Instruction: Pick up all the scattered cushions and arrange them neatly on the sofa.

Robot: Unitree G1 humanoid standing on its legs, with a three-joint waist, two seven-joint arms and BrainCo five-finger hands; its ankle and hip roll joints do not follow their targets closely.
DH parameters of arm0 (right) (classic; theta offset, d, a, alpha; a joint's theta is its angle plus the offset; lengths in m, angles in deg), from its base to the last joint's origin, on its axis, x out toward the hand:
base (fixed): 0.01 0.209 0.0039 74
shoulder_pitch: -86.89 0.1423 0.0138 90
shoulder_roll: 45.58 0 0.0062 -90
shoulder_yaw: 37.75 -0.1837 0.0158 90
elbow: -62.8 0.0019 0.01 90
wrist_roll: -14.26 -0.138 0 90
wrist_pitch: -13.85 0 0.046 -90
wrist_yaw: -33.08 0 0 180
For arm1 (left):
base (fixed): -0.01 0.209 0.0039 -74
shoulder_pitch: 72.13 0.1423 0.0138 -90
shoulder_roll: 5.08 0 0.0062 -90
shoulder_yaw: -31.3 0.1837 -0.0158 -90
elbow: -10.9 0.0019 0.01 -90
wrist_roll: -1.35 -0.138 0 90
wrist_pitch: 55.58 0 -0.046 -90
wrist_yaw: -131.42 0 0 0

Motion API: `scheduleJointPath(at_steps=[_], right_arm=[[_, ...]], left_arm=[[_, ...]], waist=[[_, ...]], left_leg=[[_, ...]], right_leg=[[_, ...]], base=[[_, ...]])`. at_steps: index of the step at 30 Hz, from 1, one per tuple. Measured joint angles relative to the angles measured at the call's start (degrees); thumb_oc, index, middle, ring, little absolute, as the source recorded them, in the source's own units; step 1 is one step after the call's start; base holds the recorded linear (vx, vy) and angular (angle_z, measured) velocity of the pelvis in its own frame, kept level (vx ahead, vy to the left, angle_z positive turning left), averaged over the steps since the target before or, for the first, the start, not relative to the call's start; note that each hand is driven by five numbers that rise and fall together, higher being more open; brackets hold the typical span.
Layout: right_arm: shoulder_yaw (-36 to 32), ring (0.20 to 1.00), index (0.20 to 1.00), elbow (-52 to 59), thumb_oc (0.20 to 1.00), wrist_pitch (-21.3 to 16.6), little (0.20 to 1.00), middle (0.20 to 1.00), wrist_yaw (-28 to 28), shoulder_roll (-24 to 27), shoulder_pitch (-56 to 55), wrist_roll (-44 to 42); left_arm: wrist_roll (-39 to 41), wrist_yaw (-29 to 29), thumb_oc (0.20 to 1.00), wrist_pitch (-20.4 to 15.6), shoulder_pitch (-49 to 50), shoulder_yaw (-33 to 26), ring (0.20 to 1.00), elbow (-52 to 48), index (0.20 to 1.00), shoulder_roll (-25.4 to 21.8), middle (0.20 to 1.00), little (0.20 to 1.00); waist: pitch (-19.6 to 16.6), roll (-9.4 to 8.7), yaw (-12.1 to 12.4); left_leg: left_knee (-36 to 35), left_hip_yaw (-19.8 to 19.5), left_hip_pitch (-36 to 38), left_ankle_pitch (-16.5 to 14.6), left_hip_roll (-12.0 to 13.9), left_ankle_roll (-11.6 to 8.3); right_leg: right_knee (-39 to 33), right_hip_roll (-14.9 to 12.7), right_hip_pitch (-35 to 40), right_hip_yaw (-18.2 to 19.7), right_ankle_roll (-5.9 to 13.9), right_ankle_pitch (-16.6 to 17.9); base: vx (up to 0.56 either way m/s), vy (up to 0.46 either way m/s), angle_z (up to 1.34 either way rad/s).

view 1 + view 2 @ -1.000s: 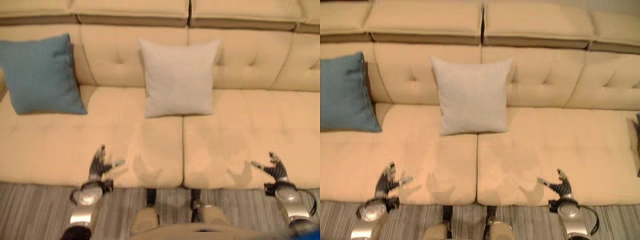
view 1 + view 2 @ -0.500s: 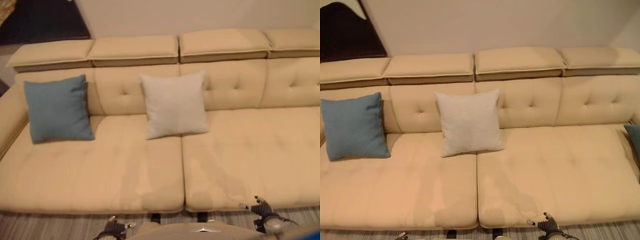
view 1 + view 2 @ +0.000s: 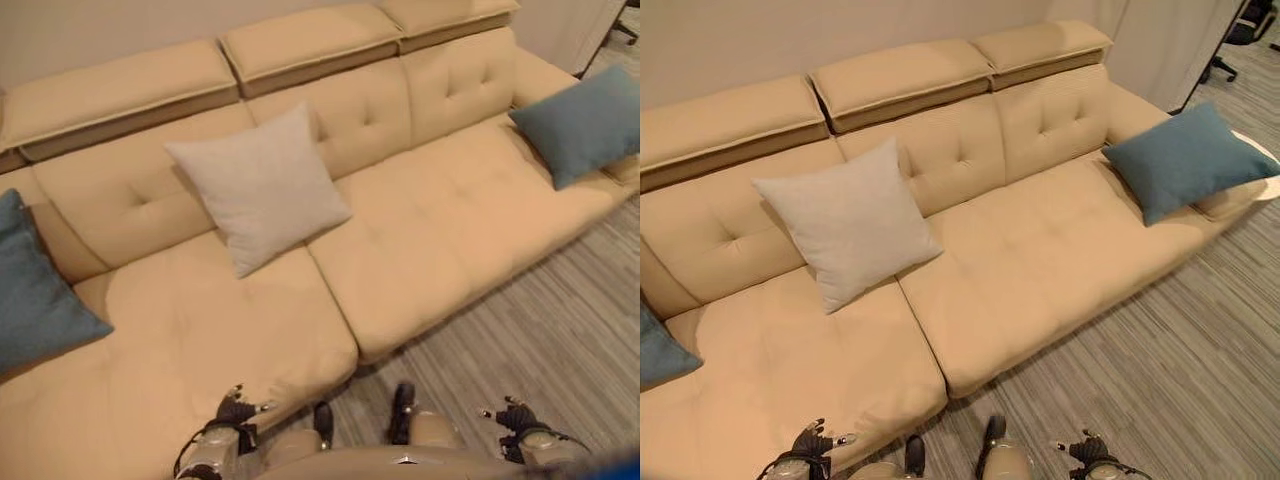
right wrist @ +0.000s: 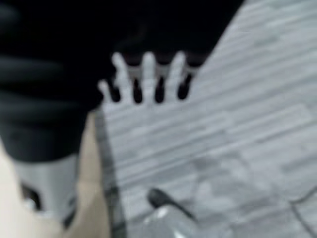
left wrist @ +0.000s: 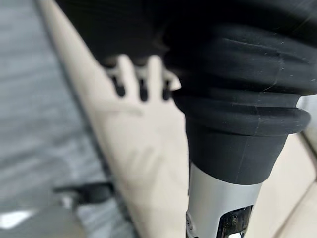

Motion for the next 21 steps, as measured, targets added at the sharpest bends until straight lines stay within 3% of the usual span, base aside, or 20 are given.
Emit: scheduleJointPath(at_steps=[2,3,4,5,8,10,11,13,14,15,16,18,19,20,21], right_arm=[[0.00,1.000,1.000,-0.06,1.000,0.00,1.000,1.000,-0.08,-0.11,-0.15,0.02],[0.25,1.000,1.000,-0.71,1.000,-0.02,1.000,1.000,-0.13,-0.60,-0.72,0.06],[0.32,1.000,1.000,-1.09,1.000,0.00,1.000,1.000,-0.21,-1.43,-0.75,0.07],[0.08,1.000,1.000,-1.21,1.000,0.03,1.000,1.000,-0.18,-1.65,-0.57,0.06],[0.16,1.000,1.000,-1.17,1.000,0.09,1.000,1.000,0.09,-1.62,-1.89,0.01],[0.15,1.000,1.000,-0.65,1.000,0.19,1.000,1.000,0.39,-1.64,-4.09,-0.08],[0.08,1.000,1.000,-0.69,1.000,0.30,1.000,1.000,0.46,-1.60,-4.74,-0.41],[0.52,1.000,1.000,-0.71,1.000,0.28,1.000,1.000,0.65,-1.62,-4.87,-1.14],[0.61,1.000,1.000,-0.65,1.000,0.26,1.000,1.000,0.74,-1.42,-4.45,-1.24],[0.82,1.000,1.000,-0.67,1.000,0.23,1.000,1.000,1.06,-0.84,-3.99,-1.54],[1.08,1.000,1.000,-0.74,1.000,0.21,1.000,1.000,1.23,-0.50,-3.38,-1.66],[1.18,1.000,1.000,-1.40,1.000,0.27,1.000,1.000,1.30,-0.40,-2.64,-1.67],[1.17,1.000,1.000,-2.51,1.000,0.28,1.000,1.000,1.46,-0.61,-2.28,-1.66],[1.11,1.000,1.000,-2.41,1.000,-0.02,1.000,1.000,1.69,-0.78,-1.24,-1.64],[1.13,1.000,1.000,-2.45,1.000,-0.07,1.000,1.000,1.70,-1.04,-0.36,-1.64]], left_arm=[[-0.01,-0.03,1.000,0.06,0.91,0.00,1.000,-0.04,1.000,-0.08,1.000,1.000],[0.00,-0.02,1.000,-0.03,2.12,-0.11,1.000,-0.07,1.000,0.06,1.000,1.000],[0.01,-0.02,1.000,0.00,2.70,-0.06,1.000,-0.20,1.000,-0.70,1.000,1.000],[0.01,0.01,1.000,0.38,3.05,-0.01,1.000,0.10,1.000,-0.50,1.000,1.000],[0.03,-0.03,1.000,0.50,5.29,-0.02,1.000,0.10,1.000,0.58,1.000,1.000],[0.01,-0.03,1.000,0.48,4.72,0.07,1.000,0.09,1.000,0.83,1.000,1.000],[-0.06,-0.02,1.000,0.48,4.17,0.30,1.000,-0.01,1.000,0.87,1.000,1.000],[0.10,0.41,1.000,0.21,4.18,1.08,1.000,-0.13,1.000,0.74,1.000,1.000],[0.10,0.46,1.000,0.21,4.12,1.10,1.000,-0.09,1.000,0.67,1.000,1.000],[0.09,0.43,1.000,0.22,3.71,1.23,1.000,-0.06,1.000,1.22,1.000,1.000],[0.10,0.45,1.000,0.22,3.07,1.21,1.000,-0.02,1.000,1.63,1.000,1.000],[0.09,0.44,1.000,0.16,0.83,1.21,1.000,-0.07,1.000,2.17,1.000,1.000],[0.08,0.49,1.000,0.15,-0.20,1.20,1.000,0.04,1.000,2.30,1.000,1.000],[0.09,0.49,1.000,0.21,0.58,1.21,1.000,0.56,1.000,2.36,1.000,1.000],[0.10,0.47,1.000,0.24,0.68,1.14,1.000,0.44,1.000,2.16,1.000,1.000]], waist=[[-0.10,0.25,1.27],[-0.49,0.31,3.24],[-1.08,-0.92,4.35],[-1.04,-0.81,3.96],[-2.26,-0.39,4.03],[-3.68,-1.36,3.10],[-4.10,-1.51,2.63],[-3.85,-3.31,3.52],[-3.74,-3.78,4.09],[-3.86,-3.75,4.32],[-3.67,-3.44,3.92],[-3.24,-2.43,2.30],[-2.89,-2.49,2.06],[-2.76,-2.52,3.16],[-2.42,-3.16,3.34]], left_leg=[[-0.85,2.67,-0.02,1.06,0.97,-0.39],[-0.94,5.43,0.29,1.71,2.45,-1.42],[-0.63,5.59,0.09,0.97,2.44,-3.00],[-0.25,5.20,-0.20,1.06,3.23,-3.69],[1.12,3.58,-0.55,2.02,6.57,-6.97],[2.91,1.68,-2.82,4.17,7.48,-9.69],[3.14,1.41,-2.67,5.11,7.38,-9.86],[5.55,-3.21,-2.46,6.16,6.82,-10.36],[5.73,-7.14,-2.52,4.78,5.94,-11.62],[4.21,-16.00,-2.31,3.15,2.23,-13.17],[3.39,-19.62,-2.82,3.22,-0.20,-13.07],[1.22,-17.92,-2.90,2.96,-0.85,-11.47],[-1.38,-16.11,-1.05,1.83,-0.36,-9.63],[-2.19,-14.02,-0.13,0.44,-0.20,-7.00],[-2.11,-11.42,-0.11,0.15,-0.37,-6.47]], right_leg=[[1.40,-0.99,2.18,-1.71,-0.70,-2.91],[2.34,-2.68,4.63,-7.36,-0.85,-5.84],[-1.88,-2.37,6.46,-8.07,-0.99,-5.88],[-4.17,-0.43,6.91,-7.74,-4.33,-4.95],[-6.91,4.16,7.39,-5.36,-5.28,-4.54],[-7.17,5.29,6.79,-5.57,-6.46,-5.26],[-7.40,5.45,6.80,-5.22,-6.58,-5.26],[-9.84,5.98,7.31,-1.37,-9.46,-3.24],[-11.83,6.01,8.03,0.22,-9.75,-1.56],[-14.88,6.23,8.16,2.96,-10.05,1.47],[-17.41,6.60,7.99,4.04,-9.92,3.49],[-19.85,7.83,7.87,4.84,-8.55,5.03],[-21.06,8.50,7.15,7.50,-6.60,6.29],[-21.00,8.63,5.85,10.11,-5.97,6.91],[-20.54,7.86,4.74,11.52,-5.53,7.11]], base=[[-0.14,-0.113,-0.72],[-0.13,-0.159,-0.93],[-0.10,-0.185,-0.88],[-0.05,-0.191,-0.40],[-0.05,-0.153,-0.40],[-0.03,-0.129,0.03],[-0.06,-0.120,-0.13],[-0.09,-0.038,-0.78],[-0.10,-0.022,-1.29],[-0.07,-0.006,-1.26],[-0.04,0.020,-1.02],[-0.04,0.100,-0.47],[-0.01,0.161,-0.99],[0.02,0.138,-1.43],[0.04,0.126,-1.35]])
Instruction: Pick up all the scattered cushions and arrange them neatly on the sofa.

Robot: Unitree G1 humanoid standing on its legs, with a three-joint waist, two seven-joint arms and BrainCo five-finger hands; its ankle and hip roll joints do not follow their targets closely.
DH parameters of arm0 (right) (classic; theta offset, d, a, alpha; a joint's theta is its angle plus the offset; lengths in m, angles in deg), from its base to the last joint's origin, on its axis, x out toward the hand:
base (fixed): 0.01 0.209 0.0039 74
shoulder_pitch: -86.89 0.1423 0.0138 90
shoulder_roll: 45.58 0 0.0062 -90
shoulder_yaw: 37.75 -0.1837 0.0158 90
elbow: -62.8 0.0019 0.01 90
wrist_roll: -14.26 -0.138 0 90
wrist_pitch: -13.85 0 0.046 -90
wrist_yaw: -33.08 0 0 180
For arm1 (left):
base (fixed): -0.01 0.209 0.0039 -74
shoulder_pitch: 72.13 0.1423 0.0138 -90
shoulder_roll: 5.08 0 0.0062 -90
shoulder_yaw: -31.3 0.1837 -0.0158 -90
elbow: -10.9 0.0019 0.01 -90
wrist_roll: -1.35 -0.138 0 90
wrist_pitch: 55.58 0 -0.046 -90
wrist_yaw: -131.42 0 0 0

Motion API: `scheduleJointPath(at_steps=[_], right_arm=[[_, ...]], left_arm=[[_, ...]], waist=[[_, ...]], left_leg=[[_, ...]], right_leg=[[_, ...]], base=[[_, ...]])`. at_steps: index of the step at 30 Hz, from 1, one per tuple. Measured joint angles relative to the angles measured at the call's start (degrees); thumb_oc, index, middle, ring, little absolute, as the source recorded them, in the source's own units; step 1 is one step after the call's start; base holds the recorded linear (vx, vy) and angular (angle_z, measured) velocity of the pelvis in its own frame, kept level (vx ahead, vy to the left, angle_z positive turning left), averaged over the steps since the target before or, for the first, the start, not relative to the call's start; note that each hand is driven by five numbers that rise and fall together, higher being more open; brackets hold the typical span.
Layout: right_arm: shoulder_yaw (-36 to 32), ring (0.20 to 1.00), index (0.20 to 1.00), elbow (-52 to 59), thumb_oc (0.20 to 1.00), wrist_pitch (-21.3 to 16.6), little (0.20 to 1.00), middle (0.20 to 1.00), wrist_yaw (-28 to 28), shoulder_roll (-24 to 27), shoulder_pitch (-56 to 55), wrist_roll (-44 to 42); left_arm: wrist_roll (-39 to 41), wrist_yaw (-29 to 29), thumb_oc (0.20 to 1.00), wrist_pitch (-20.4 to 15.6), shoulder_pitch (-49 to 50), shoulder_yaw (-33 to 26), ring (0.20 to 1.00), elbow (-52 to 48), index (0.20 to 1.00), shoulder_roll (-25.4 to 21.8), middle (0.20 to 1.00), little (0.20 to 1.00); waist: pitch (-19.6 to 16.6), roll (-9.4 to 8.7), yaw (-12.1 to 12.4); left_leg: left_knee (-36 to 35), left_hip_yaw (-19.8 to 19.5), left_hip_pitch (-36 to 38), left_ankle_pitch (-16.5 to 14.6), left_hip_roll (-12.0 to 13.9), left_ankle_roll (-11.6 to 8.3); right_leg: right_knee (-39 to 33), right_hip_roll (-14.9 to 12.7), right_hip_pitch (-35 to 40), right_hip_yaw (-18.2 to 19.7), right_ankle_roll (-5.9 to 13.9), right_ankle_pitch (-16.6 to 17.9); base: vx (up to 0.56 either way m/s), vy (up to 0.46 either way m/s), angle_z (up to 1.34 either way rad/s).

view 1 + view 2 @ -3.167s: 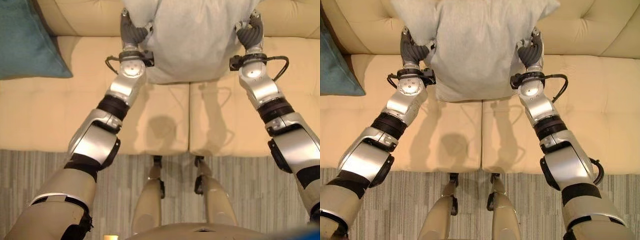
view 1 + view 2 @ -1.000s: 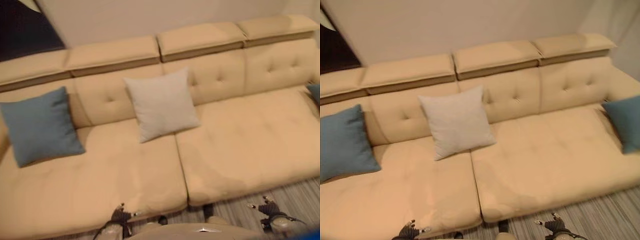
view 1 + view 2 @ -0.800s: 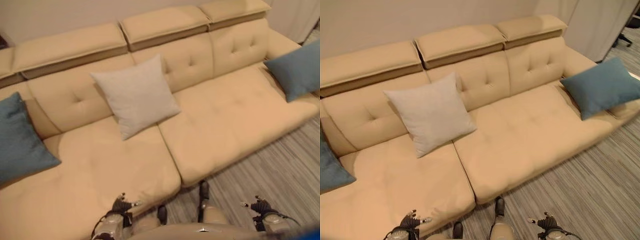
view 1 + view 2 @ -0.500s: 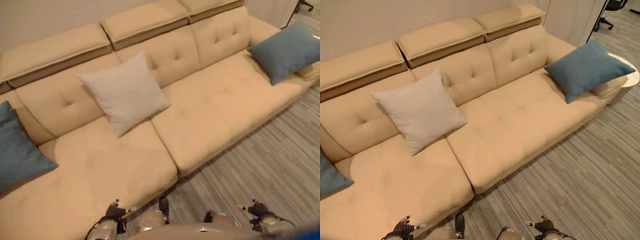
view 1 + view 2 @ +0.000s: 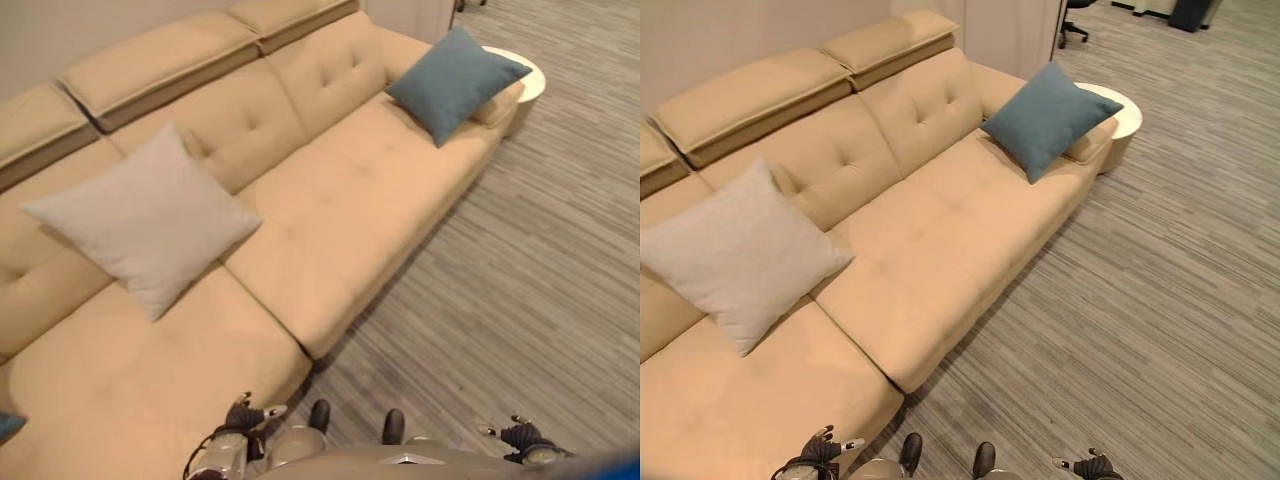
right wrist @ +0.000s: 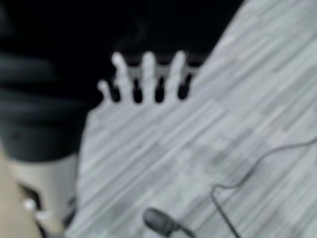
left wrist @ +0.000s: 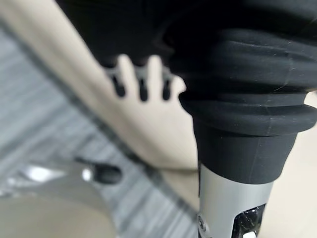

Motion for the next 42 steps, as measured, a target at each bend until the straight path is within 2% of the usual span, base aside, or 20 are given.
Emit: scheduleJointPath(at_steps=[4,8,9,16,18,20,21,24,27,29,31,32,34,35,36,37,38,40,41,42], right_arm=[[0.09,1.000,1.000,-0.03,1.000,0.14,1.000,1.000,-0.10,-1.99,-1.25,-0.03],[0.04,1.000,1.000,0.03,1.000,0.21,1.000,1.000,-0.05,-2.05,-0.59,-0.01],[-0.02,1.000,1.000,0.02,1.000,0.31,1.000,1.000,-0.05,-2.11,-0.48,0.00],[-0.33,1.000,1.000,0.28,1.000,0.30,1.000,1.000,-0.04,-1.53,-0.51,-0.53],[-1.05,1.000,1.000,0.09,1.000,0.32,1.000,1.000,0.00,-1.59,-0.44,-1.59],[-1.14,1.000,1.000,0.07,1.000,0.32,1.000,1.000,0.14,-1.54,-0.22,-2.24],[-0.69,1.000,1.000,0.21,1.000,0.29,1.000,1.000,0.21,-1.43,0.43,-2.65],[0.06,1.000,1.000,-0.10,1.000,0.30,1.000,1.000,0.29,-1.15,1.32,-2.77],[0.01,1.000,1.000,-0.90,1.000,0.33,1.000,1.000,0.39,-1.13,1.78,-2.77],[0.52,1.000,1.000,-1.39,1.000,0.39,1.000,1.000,0.66,-1.23,2.41,-2.77],[0.11,1.000,1.000,-2.74,1.000,0.45,1.000,1.000,0.65,-1.28,3.66,-2.74],[0.04,1.000,1.000,-2.78,1.000,0.37,1.000,1.000,0.68,-1.01,3.78,-2.71],[0.16,1.000,1.000,-3.19,1.000,0.36,1.000,1.000,0.73,-1.20,2.02,-2.68],[0.26,1.000,1.000,-3.40,1.000,0.37,1.000,1.000,0.61,-1.19,1.40,-2.68],[0.23,1.000,1.000,-3.36,1.000,0.41,1.000,1.000,0.64,-1.02,1.57,-2.68],[0.84,1.000,1.000,-2.53,1.000,0.42,1.000,1.000,0.68,-1.37,1.71,-2.67],[1.49,1.000,1.000,-2.04,1.000,0.48,1.000,1.000,0.55,-1.78,1.33,-2.66],[1.23,1.000,1.000,-1.56,1.000,0.48,1.000,1.000,0.49,-2.03,1.23,-2.62],[1.25,1.000,1.000,-1.28,1.000,0.39,1.000,1.000,0.44,-2.19,1.45,-2.60],[1.25,1.000,1.000,-0.75,1.000,0.36,1.000,1.000,0.39,-2.25,1.48,-2.60]], left_arm=[[-0.79,0.93,1.000,-0.09,-0.65,0.16,1.000,-0.55,1.000,-3.20,1.000,1.000],[-2.35,1.22,1.000,0.02,0.07,-0.07,1.000,-0.40,1.000,-4.35,1.000,1.000],[-2.35,1.21,1.000,0.04,0.23,-0.11,1.000,-0.18,1.000,-4.89,1.000,1.000],[-2.07,1.21,1.000,0.04,0.09,0.03,1.000,0.11,1.000,-3.07,1.000,1.000],[-1.63,1.21,1.000,0.00,-1.21,0.02,1.000,1.58,1.000,-2.82,1.000,1.000],[-1.60,1.21,1.000,0.04,-2.09,0.06,1.000,2.10,1.000,-2.26,1.000,1.000],[-1.56,1.20,1.000,0.04,-1.61,0.09,1.000,2.22,1.000,-1.67,1.000,1.000],[-1.16,1.21,1.000,0.10,-0.89,0.25,1.000,2.20,1.000,-1.40,1.000,1.000],[-1.17,1.20,1.000,0.15,-0.85,0.60,1.000,2.17,1.000,-1.31,1.000,1.000],[-1.18,1.22,1.000,0.26,-0.60,0.62,1.000,2.75,1.000,-1.42,1.000,1.000],[-1.17,1.23,1.000,0.41,-2.15,0.49,1.000,4.13,1.000,-1.23,1.000,1.000],[-1.16,1.22,1.000,0.55,-0.86,0.44,1.000,3.95,1.000,-1.22,1.000,1.000],[-1.15,1.27,1.000,0.69,-1.07,0.24,1.000,4.45,1.000,-1.37,1.000,1.000],[-1.15,1.26,1.000,0.66,-1.05,0.27,1.000,4.43,1.000,-1.40,1.000,1.000],[-1.13,1.36,1.000,0.75,-1.50,0.53,1.000,4.26,1.000,-1.42,1.000,1.000],[-1.14,1.39,1.000,0.73,-1.90,2.04,1.000,3.46,1.000,-2.36,1.000,1.000],[-1.18,1.43,1.000,0.48,-2.55,2.50,1.000,3.34,1.000,-3.17,1.000,1.000],[-1.25,1.83,1.000,0.32,-4.87,3.66,1.000,2.69,1.000,-4.21,1.000,1.000],[-1.26,1.95,1.000,0.26,-5.12,3.91,1.000,1.41,1.000,-4.43,1.000,1.000],[-1.28,1.94,1.000,0.26,-5.51,3.87,1.000,1.44,1.000,-4.53,1.000,1.000]], waist=[[2.33,0.04,0.15],[2.59,0.29,1.33],[2.02,-0.70,1.01],[1.32,0.95,0.98],[1.17,-0.14,0.84],[2.18,-2.18,1.43],[2.33,-2.87,2.21],[2.23,-2.44,2.48],[2.06,-2.07,2.81],[2.20,-2.02,2.78],[2.68,-2.58,4.56],[1.91,-1.21,5.10],[0.34,-0.81,4.58],[-0.23,-0.53,4.30],[-0.03,0.10,3.60],[0.60,1.34,1.93],[0.40,1.01,1.39],[0.58,0.59,1.05],[0.34,0.48,0.98],[0.54,0.36,0.93]], left_leg=[[-1.12,7.57,2.92,-0.67,-1.87,3.10],[-1.13,10.83,3.89,-1.73,-0.76,3.96],[-1.09,10.66,4.10,-1.63,-0.56,2.82],[4.08,8.92,2.91,-3.15,4.07,-0.12],[10.59,6.76,-0.79,-2.33,3.49,-1.60],[20.89,5.21,-5.57,-0.11,1.91,-5.30],[25.54,3.47,-8.48,-0.95,1.16,-5.91],[16.47,2.95,-8.55,-1.83,-0.44,-5.63],[6.25,2.74,-8.02,0.99,-1.18,-4.53],[6.37,2.07,-9.39,2.67,-1.76,-5.11],[2.00,1.66,-10.22,3.52,-2.05,-4.64],[3.75,2.23,-9.77,3.61,-0.99,-3.97],[7.48,2.76,-8.37,2.18,-1.62,0.04],[6.51,3.12,-6.78,1.18,-2.27,1.69],[5.20,3.77,-4.82,1.16,-2.46,3.37],[3.40,3.84,-1.78,1.31,-2.88,5.53],[3.07,4.06,-1.21,0.47,-3.52,5.66],[1.66,4.36,2.13,-0.63,-5.61,7.02],[-0.23,4.22,5.07,-1.25,-6.35,7.62],[-0.48,4.17,5.92,-1.94,-6.34,7.48]], right_leg=[[5.08,-5.85,-2.20,-7.82,5.20,2.42],[8.27,-8.90,-2.68,-20.42,5.26,1.06],[7.23,-8.59,-1.94,-20.53,4.18,0.67],[2.58,-2.19,2.11,-19.15,1.28,-0.76],[-0.08,-2.44,3.16,-18.88,0.87,-1.00],[-2.26,-3.30,5.01,-18.24,0.52,-1.21],[-2.44,-3.19,5.72,-17.45,-1.20,-1.42],[-2.45,-2.36,5.63,-16.60,-2.04,-1.70],[-2.44,-0.63,4.79,-15.48,-3.28,-2.01],[-2.44,0.69,5.28,-14.05,-5.87,-2.16],[-2.48,1.07,5.23,-10.99,-6.08,-2.33],[-2.45,2.25,6.84,-9.72,-6.00,-2.81],[2.01,0.94,7.33,-9.55,-3.79,-6.30],[8.83,-0.71,5.59,-9.31,-1.16,-9.11],[20.37,-2.45,1.39,-8.73,1.52,-10.68],[39.93,-6.61,-7.54,-8.91,5.89,-9.48],[43.81,-8.56,-9.93,-8.81,6.75,-9.95],[42.78,-14.04,-12.38,-13.32,7.28,-9.31],[33.02,-14.87,-11.97,-18.48,7.26,-8.16],[28.01,-13.50,-11.99,-18.37,7.05,-7.18]], base=[[0.00,0.048,-0.86],[0.05,-0.066,-0.50],[0.09,-0.119,-0.16],[0.09,-0.163,0.03],[0.08,-0.156,0.34],[0.13,-0.085,0.06],[0.18,-0.068,-0.22],[0.28,-0.029,-0.20],[0.23,-0.006,-0.28],[0.37,0.026,-0.33],[0.37,0.098,-0.85],[0.39,0.152,-0.88],[0.31,0.143,-0.44],[0.22,0.153,-0.30],[0.24,0.168,-0.18],[0.28,0.155,-0.04],[0.32,0.101,0.04],[0.40,-0.013,-0.01],[0.43,-0.099,-0.05],[0.56,-0.183,-0.08]])
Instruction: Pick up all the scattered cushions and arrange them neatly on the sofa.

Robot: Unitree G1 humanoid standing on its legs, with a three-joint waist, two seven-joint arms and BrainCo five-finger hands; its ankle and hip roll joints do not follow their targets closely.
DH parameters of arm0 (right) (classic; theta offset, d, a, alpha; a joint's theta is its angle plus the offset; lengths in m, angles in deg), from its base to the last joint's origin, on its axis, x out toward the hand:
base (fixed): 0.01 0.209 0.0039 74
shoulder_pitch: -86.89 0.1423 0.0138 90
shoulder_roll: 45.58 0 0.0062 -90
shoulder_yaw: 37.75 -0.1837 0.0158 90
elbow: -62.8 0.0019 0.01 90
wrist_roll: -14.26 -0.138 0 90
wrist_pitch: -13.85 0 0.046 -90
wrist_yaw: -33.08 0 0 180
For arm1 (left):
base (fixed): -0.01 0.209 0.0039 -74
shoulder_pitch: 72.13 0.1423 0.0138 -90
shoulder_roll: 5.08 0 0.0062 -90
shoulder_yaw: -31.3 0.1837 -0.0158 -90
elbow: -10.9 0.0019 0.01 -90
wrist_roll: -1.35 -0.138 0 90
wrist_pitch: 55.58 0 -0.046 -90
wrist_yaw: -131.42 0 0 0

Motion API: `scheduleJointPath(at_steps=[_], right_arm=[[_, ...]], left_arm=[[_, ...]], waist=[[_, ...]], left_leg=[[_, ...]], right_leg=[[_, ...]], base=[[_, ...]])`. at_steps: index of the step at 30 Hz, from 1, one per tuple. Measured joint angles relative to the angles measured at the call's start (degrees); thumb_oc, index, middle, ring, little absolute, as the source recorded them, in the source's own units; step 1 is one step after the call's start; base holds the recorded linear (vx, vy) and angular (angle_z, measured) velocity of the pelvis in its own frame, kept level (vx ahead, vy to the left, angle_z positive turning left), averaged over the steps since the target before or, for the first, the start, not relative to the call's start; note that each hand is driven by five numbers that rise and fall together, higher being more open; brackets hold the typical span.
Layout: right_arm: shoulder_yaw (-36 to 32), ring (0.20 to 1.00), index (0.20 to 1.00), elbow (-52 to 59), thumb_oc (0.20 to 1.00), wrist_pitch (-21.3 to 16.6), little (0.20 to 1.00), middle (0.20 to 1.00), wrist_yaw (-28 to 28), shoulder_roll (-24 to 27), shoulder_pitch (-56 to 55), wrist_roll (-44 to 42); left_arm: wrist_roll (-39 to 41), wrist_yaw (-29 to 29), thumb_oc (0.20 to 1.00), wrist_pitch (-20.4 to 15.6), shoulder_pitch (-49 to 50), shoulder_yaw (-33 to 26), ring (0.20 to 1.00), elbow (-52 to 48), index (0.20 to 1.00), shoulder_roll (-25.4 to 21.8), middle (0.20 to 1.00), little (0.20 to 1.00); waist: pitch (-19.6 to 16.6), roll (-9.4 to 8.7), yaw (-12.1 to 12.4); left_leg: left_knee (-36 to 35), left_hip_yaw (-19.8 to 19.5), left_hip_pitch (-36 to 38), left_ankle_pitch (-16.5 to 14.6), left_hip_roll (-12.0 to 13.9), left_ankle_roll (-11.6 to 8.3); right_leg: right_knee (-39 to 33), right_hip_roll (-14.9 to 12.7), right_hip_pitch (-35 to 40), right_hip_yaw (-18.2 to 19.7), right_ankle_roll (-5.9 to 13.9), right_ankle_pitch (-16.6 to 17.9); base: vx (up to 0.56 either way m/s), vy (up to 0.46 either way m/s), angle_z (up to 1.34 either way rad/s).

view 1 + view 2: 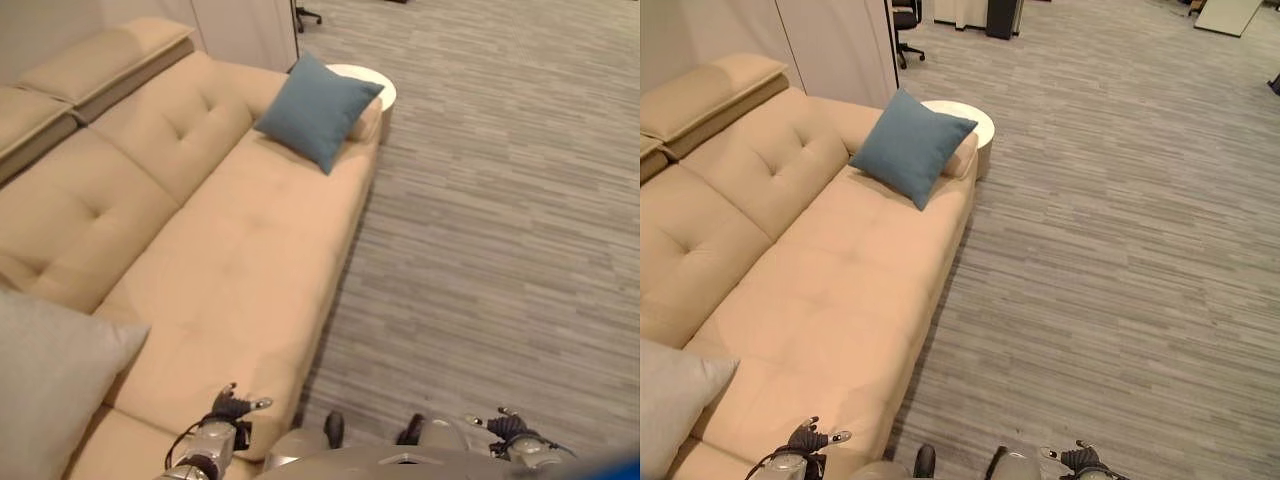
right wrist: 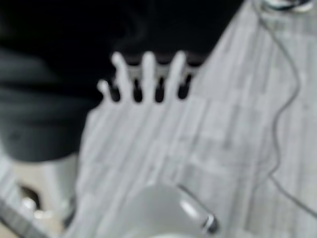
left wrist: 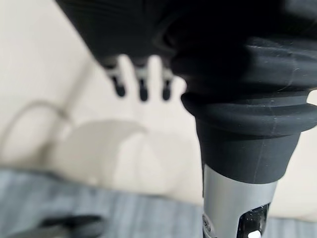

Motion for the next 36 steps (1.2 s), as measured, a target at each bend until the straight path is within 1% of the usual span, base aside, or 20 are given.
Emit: scheduleJointPath(at_steps=[3,7,8,9,10,12,13,14,15,17,18,21,23,24,25,28,30,33,34,36], right_arm=[[-0.47,1.000,1.000,0.97,1.000,0.07,1.000,1.000,-0.23,-0.16,0.38,0.03],[-1.06,1.000,1.000,-0.58,1.000,0.58,1.000,1.000,-0.25,-0.30,0.64,0.38],[-1.09,1.000,1.000,-1.41,1.000,0.63,1.000,1.000,-0.28,-0.57,1.34,0.45],[-1.20,1.000,1.000,-1.46,1.000,0.62,1.000,1.000,-0.30,-0.64,0.72,0.45],[-1.21,1.000,1.000,-1.46,1.000,0.62,1.000,1.000,-0.34,-0.59,0.88,0.45],[-1.45,1.000,1.000,-0.87,1.000,0.60,1.000,1.000,-0.25,-0.75,0.64,0.29],[-1.41,1.000,1.000,-0.59,1.000,0.52,1.000,1.000,0.03,-0.56,0.43,-0.15],[-1.04,1.000,1.000,-0.30,1.000,0.53,1.000,1.000,0.58,-0.60,1.64,-0.25],[-0.88,1.000,1.000,-0.39,1.000,0.51,1.000,1.000,0.79,-0.94,2.66,-0.32],[-0.18,1.000,1.000,0.46,1.000,0.41,1.000,1.000,0.96,-1.14,5.15,-0.84],[0.07,1.000,1.000,-0.41,1.000,0.46,1.000,1.000,1.15,-0.60,5.41,-1.01],[1.43,1.000,1.000,-2.31,1.000,0.31,1.000,1.000,1.28,-0.13,5.63,-0.93],[1.35,1.000,1.000,-3.10,1.000,0.58,1.000,1.000,1.12,0.12,4.39,-0.42],[1.48,1.000,1.000,-3.31,1.000,0.53,1.000,1.000,0.77,-0.90,3.41,0.09],[1.76,1.000,1.000,-3.11,1.000,0.49,1.000,1.000,0.64,-1.60,3.24,0.53],[2.56,1.000,1.000,-2.63,1.000,0.57,1.000,1.000,0.10,-1.80,2.38,1.59],[2.85,1.000,1.000,-2.29,1.000,0.66,1.000,1.000,-0.04,-1.83,2.78,1.82],[2.76,1.000,1.000,-0.23,1.000,0.51,1.000,1.000,-0.39,-1.57,3.26,2.11],[2.79,1.000,1.000,0.27,1.000,0.47,1.000,1.000,-0.40,-1.52,3.18,2.12],[2.98,1.000,1.000,1.01,1.000,0.50,1.000,1.000,-0.49,-1.49,3.65,2.11]], left_arm=[[-0.81,-0.06,1.000,0.23,1.19,-1.17,1.000,0.74,1.000,0.00,1.000,1.000],[-1.03,-0.04,1.000,0.19,1.41,-1.66,1.000,0.82,1.000,0.53,1.000,1.000],[-1.04,0.00,1.000,0.13,2.13,-1.85,1.000,1.93,1.000,0.95,1.000,1.000],[-1.05,-0.05,1.000,0.31,2.49,-1.57,1.000,2.63,1.000,1.63,1.000,1.000],[-1.06,-0.03,1.000,0.28,3.08,-1.58,1.000,2.64,1.000,2.38,1.000,1.000],[-1.04,-0.04,1.000,0.26,3.31,-1.61,1.000,2.99,1.000,3.26,1.000,1.000],[-1.01,-0.05,1.000,0.20,2.59,-1.58,1.000,2.14,1.000,3.41,1.000,1.000],[-0.90,-0.08,1.000,0.07,1.92,-1.45,1.000,0.55,1.000,3.32,1.000,1.000],[-0.79,-0.05,1.000,0.10,1.65,-1.20,1.000,0.45,1.000,2.92,1.000,1.000],[-0.29,0.11,1.000,0.23,1.02,-1.32,1.000,0.21,1.000,2.44,1.000,1.000],[-0.36,0.02,1.000,0.18,0.25,-0.48,1.000,-0.98,1.000,2.20,1.000,1.000],[-0.47,-0.08,1.000,0.23,1.45,-0.97,1.000,-1.51,1.000,2.17,1.000,1.000],[-0.47,-0.13,1.000,0.21,4.02,-2.71,1.000,-1.40,1.000,2.05,1.000,1.000],[-0.46,-0.03,1.000,0.34,5.84,-4.40,1.000,-0.92,1.000,1.61,1.000,1.000],[-0.43,-0.08,1.000,0.27,6.65,-4.48,1.000,-0.18,1.000,1.17,1.000,1.000],[-0.42,-0.07,1.000,0.32,2.28,-4.38,1.000,2.48,1.000,-0.47,1.000,1.000],[-0.39,-0.04,1.000,0.11,-0.28,-2.74,1.000,2.39,1.000,-1.22,1.000,1.000],[-0.38,0.02,1.000,0.28,-0.69,-2.08,1.000,2.50,1.000,-0.78,1.000,1.000],[-0.37,0.07,1.000,0.26,0.24,-2.29,1.000,2.52,1.000,-0.73,1.000,1.000],[-0.39,0.14,1.000,0.28,0.22,-2.81,1.000,3.07,1.000,-0.64,1.000,1.000]], waist=[[-0.06,-1.43,-1.38],[0.16,-1.17,-2.60],[-0.23,-0.71,-2.76],[-0.96,0.12,-2.79],[-1.07,0.61,-2.67],[-1.33,-0.67,-1.86],[-0.81,-2.32,-0.59],[-0.05,-2.59,2.23],[0.71,-3.06,2.32],[2.87,-4.54,2.72],[4.47,-4.48,3.41],[3.72,-2.72,3.42],[1.76,-1.85,4.61],[0.79,-3.43,4.96],[0.17,-3.54,5.05],[-0.05,-3.72,4.82],[0.69,-3.44,4.38],[1.52,-2.17,3.98],[1.63,-2.22,3.60],[1.49,-2.84,2.92]], left_leg=[[-0.10,0.07,2.48,-2.46,-0.35,-2.55],[-0.17,-1.23,6.46,-5.64,0.75,-4.23],[-0.24,-2.12,9.08,-7.29,1.79,-6.80],[0.98,-2.16,9.92,-7.64,2.75,-7.11],[4.07,-2.08,9.73,-7.58,3.26,-7.22],[21.95,-2.07,1.70,-7.27,2.42,-8.37],[40.19,-0.38,-8.22,-3.96,2.11,-10.49],[52.02,-0.28,-17.42,-4.13,3.83,-9.80],[51.25,-1.41,-19.88,-5.46,3.57,-9.54],[41.07,-1.33,-24.20,-5.65,3.27,-9.65],[24.54,-1.13,-24.22,-3.20,3.17,-9.65],[2.88,-0.51,-21.71,4.53,1.12,-9.84],[4.52,0.04,-18.72,6.76,0.43,-7.43],[5.62,0.63,-16.69,7.88,-0.65,-5.27],[4.39,0.38,-13.39,6.85,-0.64,-3.27],[2.22,-1.54,-6.98,4.56,-1.01,0.30],[3.80,-3.68,-5.32,1.66,-1.86,2.29],[3.25,-5.75,-1.55,0.10,-1.46,1.80],[2.90,-6.61,-0.62,-0.89,-1.56,1.82],[2.86,-9.75,0.58,-2.18,-1.51,0.53]], right_leg=[[-18.51,4.61,0.64,-3.14,-2.34,4.46],[-20.14,7.57,1.28,2.32,-3.75,8.97],[-18.19,8.61,2.38,2.82,-4.78,9.36],[-18.51,9.61,3.86,2.77,-9.37,9.03],[-19.52,10.43,6.08,2.63,-10.66,8.16],[-23.59,10.79,10.59,2.19,-12.44,8.15],[-26.06,11.09,12.26,2.28,-15.48,7.58],[-27.59,13.23,14.27,3.34,-17.68,6.20],[-28.41,13.52,15.84,3.32,-17.90,5.91],[-30.13,14.13,19.61,3.73,-17.54,3.88],[-30.20,15.06,22.34,2.85,-15.39,2.05],[-30.52,16.63,28.03,3.73,-12.32,-3.20],[-30.19,16.98,32.24,6.47,-10.21,-6.63],[-25.46,14.89,32.36,7.14,-6.82,-8.97],[-17.18,13.49,30.36,6.04,-5.79,-9.27],[21.27,6.23,14.27,7.23,2.31,-8.71],[26.86,4.80,5.08,9.45,2.94,-7.46],[14.64,4.41,2.02,8.47,0.26,-7.92],[2.41,4.65,1.57,8.68,-0.95,-5.11],[-13.26,7.07,1.22,15.81,-1.28,0.24]], base=[[0.45,-0.158,0.15],[0.41,-0.152,0.30],[0.39,-0.191,0.18],[0.30,-0.239,0.10],[0.21,-0.284,0.07],[0.15,-0.311,0.23],[0.19,-0.257,-0.13],[0.36,-0.240,-0.25],[0.37,-0.170,-0.43],[0.37,-0.072,-0.04],[0.50,-0.048,-0.08],[0.45,-0.028,-0.24],[0.43,0.029,-0.84],[0.37,0.094,-0.96],[0.33,0.109,-0.63],[0.24,0.102,0.11],[0.37,0.003,0.66],[0.33,-0.121,0.46],[0.37,-0.172,0.44],[0.40,-0.189,0.71]])
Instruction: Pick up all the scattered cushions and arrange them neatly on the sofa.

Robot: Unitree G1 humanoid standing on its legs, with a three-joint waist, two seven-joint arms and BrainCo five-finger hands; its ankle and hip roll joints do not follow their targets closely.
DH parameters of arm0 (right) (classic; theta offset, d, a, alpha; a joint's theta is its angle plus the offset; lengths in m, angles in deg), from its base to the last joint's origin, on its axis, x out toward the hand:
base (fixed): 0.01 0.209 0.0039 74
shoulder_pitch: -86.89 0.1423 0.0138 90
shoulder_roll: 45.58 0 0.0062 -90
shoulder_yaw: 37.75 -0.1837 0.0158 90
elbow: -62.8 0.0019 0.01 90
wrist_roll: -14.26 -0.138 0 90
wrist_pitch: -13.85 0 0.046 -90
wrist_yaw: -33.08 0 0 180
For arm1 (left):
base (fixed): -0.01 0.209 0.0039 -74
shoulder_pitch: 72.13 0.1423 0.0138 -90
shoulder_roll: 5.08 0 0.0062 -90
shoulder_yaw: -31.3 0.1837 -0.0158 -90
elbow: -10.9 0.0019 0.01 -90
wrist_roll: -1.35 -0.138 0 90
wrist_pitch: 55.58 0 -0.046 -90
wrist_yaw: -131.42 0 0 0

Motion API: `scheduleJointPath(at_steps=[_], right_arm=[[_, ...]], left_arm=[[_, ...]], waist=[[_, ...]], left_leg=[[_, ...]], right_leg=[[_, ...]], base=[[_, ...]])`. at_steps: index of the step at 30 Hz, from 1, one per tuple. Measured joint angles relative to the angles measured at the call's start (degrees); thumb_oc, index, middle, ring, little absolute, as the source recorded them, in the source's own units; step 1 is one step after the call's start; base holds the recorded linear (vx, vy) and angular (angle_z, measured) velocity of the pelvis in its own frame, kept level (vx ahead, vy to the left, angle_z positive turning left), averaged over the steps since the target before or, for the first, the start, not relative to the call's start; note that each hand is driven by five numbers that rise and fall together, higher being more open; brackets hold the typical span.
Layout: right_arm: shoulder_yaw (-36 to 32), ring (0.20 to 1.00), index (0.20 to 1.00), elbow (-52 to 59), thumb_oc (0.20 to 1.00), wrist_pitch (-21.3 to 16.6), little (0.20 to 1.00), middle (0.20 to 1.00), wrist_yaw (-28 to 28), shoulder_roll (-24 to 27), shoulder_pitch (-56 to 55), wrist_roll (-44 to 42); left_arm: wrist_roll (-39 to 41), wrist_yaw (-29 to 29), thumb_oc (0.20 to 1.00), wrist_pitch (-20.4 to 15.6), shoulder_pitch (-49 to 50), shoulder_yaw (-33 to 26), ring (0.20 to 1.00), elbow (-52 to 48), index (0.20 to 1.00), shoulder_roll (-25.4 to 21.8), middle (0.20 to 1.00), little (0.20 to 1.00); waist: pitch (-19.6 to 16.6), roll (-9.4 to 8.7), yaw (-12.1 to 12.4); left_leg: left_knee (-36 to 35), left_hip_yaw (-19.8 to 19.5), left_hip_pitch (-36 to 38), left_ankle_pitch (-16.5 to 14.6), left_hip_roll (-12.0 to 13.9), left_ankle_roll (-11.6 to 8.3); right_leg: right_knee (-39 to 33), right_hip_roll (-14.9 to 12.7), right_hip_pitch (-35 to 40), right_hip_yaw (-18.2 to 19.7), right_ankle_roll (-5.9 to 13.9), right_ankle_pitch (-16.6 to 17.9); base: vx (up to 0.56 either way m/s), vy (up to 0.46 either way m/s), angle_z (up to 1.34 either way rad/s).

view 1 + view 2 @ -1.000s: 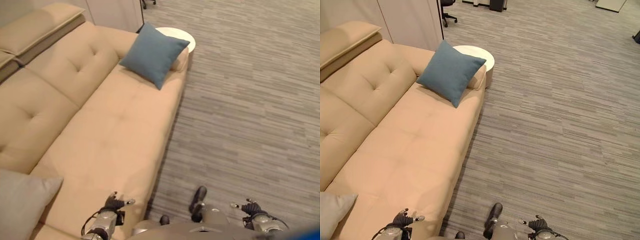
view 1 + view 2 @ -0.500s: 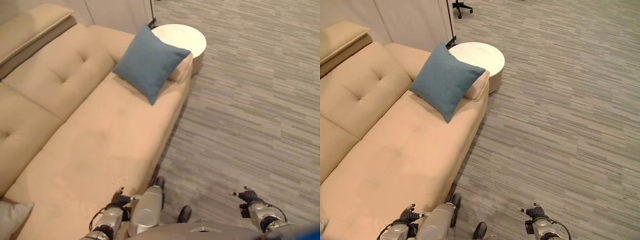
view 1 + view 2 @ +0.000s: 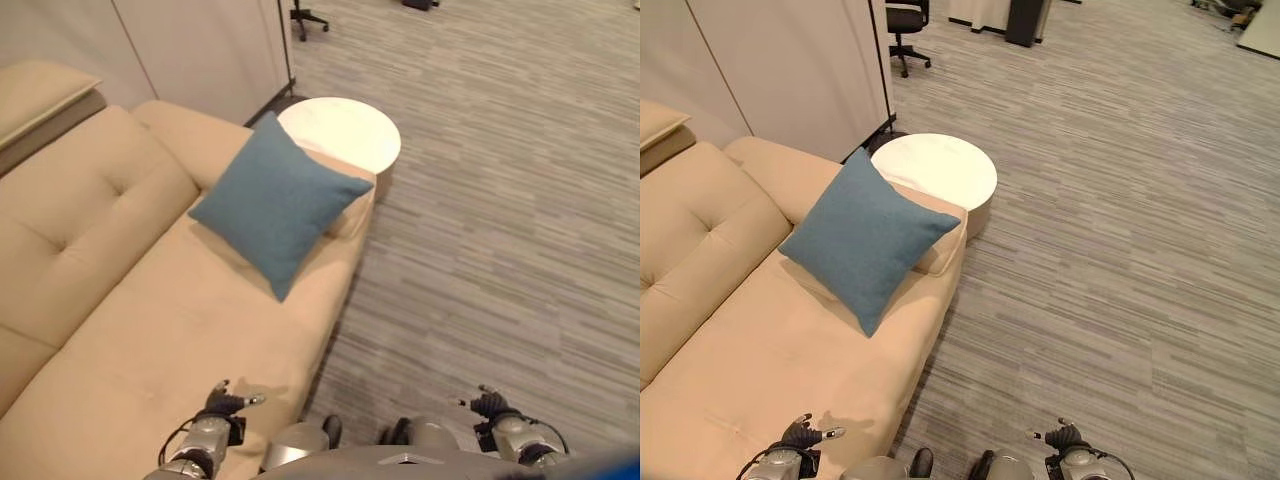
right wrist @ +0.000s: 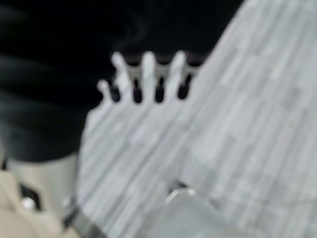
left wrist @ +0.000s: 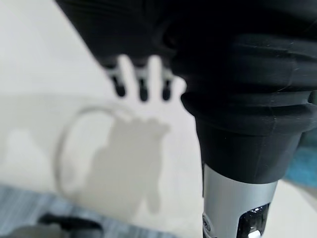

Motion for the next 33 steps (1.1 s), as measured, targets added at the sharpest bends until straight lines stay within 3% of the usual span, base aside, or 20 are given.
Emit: scheduleJointPath(at_steps=[2,3,5,6,7,8,10,11,13,14,17,20,22,23,24,27,29,30,32,33], right_arm=[[-0.24,1.000,1.000,-0.40,1.000,0.11,1.000,1.000,-0.01,0.11,-0.17,0.00],[-0.20,1.000,1.000,-0.74,1.000,0.24,1.000,1.000,-0.02,0.06,-0.23,0.04],[-0.24,1.000,1.000,-1.01,1.000,0.25,1.000,1.000,-0.07,-0.12,-0.58,0.08],[-0.27,1.000,1.000,-1.12,1.000,0.11,1.000,1.000,-0.02,0.26,-0.15,0.12],[-0.29,1.000,1.000,-1.03,1.000,0.08,1.000,1.000,0.01,0.45,-0.32,0.12],[-0.28,1.000,1.000,0.23,1.000,0.29,1.000,1.000,0.19,0.94,-1.61,-0.14],[-0.41,1.000,1.000,1.81,1.000,0.12,1.000,1.000,0.30,0.93,-4.08,-0.28],[-0.54,1.000,1.000,1.75,1.000,0.09,1.000,1.000,0.33,1.01,-3.53,-0.35],[-0.59,1.000,1.000,1.10,1.000,0.00,1.000,1.000,0.39,0.95,-2.25,-0.73],[-0.96,1.000,1.000,0.75,1.000,-0.35,1.000,1.000,0.65,1.35,-1.03,-0.87],[-1.56,1.000,1.000,0.39,1.000,-0.46,1.000,1.000,0.85,1.57,-1.26,-1.17],[-1.82,1.000,1.000,-0.22,1.000,-0.29,1.000,1.000,0.85,1.43,-1.71,-1.16],[-1.94,1.000,1.000,-0.39,1.000,-0.20,1.000,1.000,0.88,0.98,-1.61,-1.15],[-1.98,1.000,1.000,-0.27,1.000,-0.23,1.000,1.000,0.82,0.53,-1.87,-1.15],[-2.01,1.000,1.000,-0.11,1.000,-0.30,1.000,1.000,0.72,0.43,-2.59,-1.13],[-2.09,1.000,1.000,0.00,1.000,-0.16,1.000,1.000,0.61,0.28,-3.12,-1.13],[-1.88,1.000,1.000,0.39,1.000,-0.10,1.000,1.000,0.56,0.47,-2.64,-1.13],[-1.89,1.000,1.000,1.33,1.000,-0.20,1.000,1.000,0.46,0.47,-2.57,-1.13],[-1.06,1.000,1.000,0.98,1.000,0.01,1.000,1.000,0.10,0.06,-2.84,-1.13],[-0.46,1.000,1.000,0.87,1.000,0.03,1.000,1.000,0.07,-0.02,-3.07,-1.13]], left_arm=[[0.00,-0.01,1.000,0.02,0.46,0.13,1.000,0.06,1.000,0.11,1.000,1.000],[0.00,0.05,1.000,0.01,1.60,-0.05,1.000,0.07,1.000,0.22,1.000,1.000],[0.01,0.28,1.000,-0.02,3.16,0.09,1.000,-0.12,1.000,0.63,1.000,1.000],[0.02,0.34,1.000,-0.02,4.47,0.17,1.000,-0.07,1.000,1.76,1.000,1.000],[0.03,0.32,1.000,0.00,4.62,0.31,1.000,-0.04,1.000,2.18,1.000,1.000],[0.04,0.30,1.000,-0.12,2.62,0.73,1.000,-0.59,1.000,3.90,1.000,1.000],[-0.08,0.09,1.000,-0.43,-0.09,2.10,1.000,-0.98,1.000,3.69,1.000,1.000],[0.03,-0.10,1.000,-0.40,-0.94,2.89,1.000,-1.23,1.000,3.22,1.000,1.000],[-0.03,-0.22,1.000,-0.06,-0.96,3.58,1.000,-2.74,1.000,2.21,1.000,1.000],[-0.09,-0.28,1.000,0.14,-0.51,3.54,1.000,-3.12,1.000,2.12,1.000,1.000],[-0.35,-0.91,1.000,0.89,0.07,3.50,1.000,-3.15,1.000,2.06,1.000,1.000],[-0.65,-0.95,1.000,1.16,0.97,3.43,1.000,-2.73,1.000,2.06,1.000,1.000],[-0.63,-0.97,1.000,1.29,2.25,2.62,1.000,-2.16,1.000,2.09,1.000,1.000],[-0.63,-0.97,1.000,1.26,3.00,2.79,1.000,-2.18,1.000,1.76,1.000,1.000],[-0.64,-0.99,1.000,1.25,3.04,2.63,1.000,-2.18,1.000,1.58,1.000,1.000],[-0.61,-1.00,1.000,1.08,1.76,2.28,1.000,-2.33,1.000,1.07,1.000,1.000],[-0.59,-0.94,1.000,1.07,-0.05,2.28,1.000,-2.13,1.000,0.68,1.000,1.000],[-0.60,-0.92,1.000,1.10,-0.41,2.87,1.000,-1.27,1.000,0.73,1.000,1.000],[-0.60,-0.91,1.000,0.89,-0.45,2.85,1.000,-0.75,1.000,0.12,1.000,1.000],[-0.59,-0.87,1.000,0.72,-1.25,2.94,1.000,-1.15,1.000,0.00,1.000,1.000]], waist=[[0.16,-0.34,-0.52],[0.22,-0.29,-0.89],[-0.26,-0.17,-0.75],[-1.03,1.21,-0.37],[-1.20,1.20,-0.40],[-1.35,0.25,-0.01],[-1.13,-1.74,-0.59],[-1.05,-2.20,-0.44],[-0.43,-3.53,0.05],[0.11,-3.19,-1.12],[0.20,-2.31,-3.46],[0.07,-1.70,-3.40],[0.07,-1.12,-3.14],[-0.31,-1.20,-2.79],[-0.51,-1.39,-2.87],[-0.62,0.06,-3.41],[0.68,0.78,-4.34],[1.27,1.88,-5.03],[0.95,1.97,-5.30],[0.98,1.81,-5.78]], left_leg=[[-0.17,-2.37,1.26,-1.24,0.18,-1.29],[-0.27,-3.12,2.72,-2.30,0.49,-1.86],[0.08,-2.82,5.62,-3.89,1.21,-3.43],[2.96,-2.98,4.60,-4.33,2.60,-4.26],[5.42,-3.20,3.31,-4.40,2.66,-4.60],[14.13,-3.44,-2.51,-4.57,2.37,-7.26],[25.29,1.73,-9.81,-3.85,2.24,-10.60],[27.86,5.51,-12.70,-4.30,3.45,-10.53],[21.27,14.03,-12.85,-4.78,5.73,-9.83],[13.99,18.49,-12.85,-4.29,7.00,-9.22],[7.85,25.11,-14.54,-2.24,9.53,-9.74],[3.11,25.14,-14.18,1.34,10.52,-9.33],[-0.18,21.97,-10.56,5.15,9.68,-7.23],[-0.37,22.32,-9.53,5.90,9.03,-4.79],[-0.55,22.33,-8.64,4.78,8.11,-4.35],[-2.08,22.56,-6.13,4.55,6.49,-1.68],[-1.82,21.34,-4.96,3.19,4.97,0.30],[-2.53,20.52,-3.13,3.19,4.85,0.22],[-3.25,20.68,-1.32,2.90,4.08,-0.18],[-3.47,19.40,-0.51,1.74,3.53,-1.58]], right_leg=[[-5.14,0.79,-0.05,2.36,-0.50,4.69],[-5.80,1.02,0.91,1.62,-1.59,6.08],[-6.06,1.41,3.03,0.43,-7.91,10.74],[-8.27,2.75,6.25,-0.36,-7.69,10.07],[-10.30,2.98,7.81,-1.38,-7.55,10.09],[-14.06,2.61,10.84,-6.14,-8.65,10.78],[-16.76,1.82,13.63,-9.86,-10.03,9.89],[-17.02,2.37,14.13,-11.72,-11.29,9.01],[-17.08,2.70,14.79,-14.45,-12.19,7.27],[-17.12,3.34,15.94,-18.43,-11.08,5.94],[-17.20,4.51,17.69,-23.66,-7.68,3.17],[-16.91,5.46,18.29,-24.33,-7.56,2.61],[-15.20,5.13,19.48,-22.70,-6.37,1.50],[-13.19,4.12,19.60,-21.93,-5.76,0.67],[-10.92,2.67,19.42,-21.85,-5.01,0.11],[9.76,-4.23,11.98,-18.51,-3.09,-2.32],[25.71,-7.78,3.98,-11.86,-1.28,0.43],[26.96,-6.95,2.00,-7.10,0.46,-2.02],[18.23,-6.38,1.17,-5.59,0.86,-2.62],[13.73,-5.18,0.16,-4.59,1.28,-2.11]], base=[[0.25,-0.134,0.79],[0.19,-0.094,0.61],[0.17,-0.115,0.30],[0.10,-0.105,0.30],[0.11,-0.231,1.14],[0.10,-0.214,1.64],[0.14,-0.177,2.01],[0.09,-0.061,1.42],[0.12,-0.048,1.01],[0.26,-0.033,1.33],[0.20,0.027,1.03],[0.19,0.092,0.13],[0.13,0.104,-0.37],[0.17,0.183,-0.31],[0.06,0.211,-0.10],[0.09,0.211,0.07],[0.13,0.078,0.17],[0.12,-0.009,0.38],[0.18,-0.076,0.41],[0.23,-0.116,0.54]])
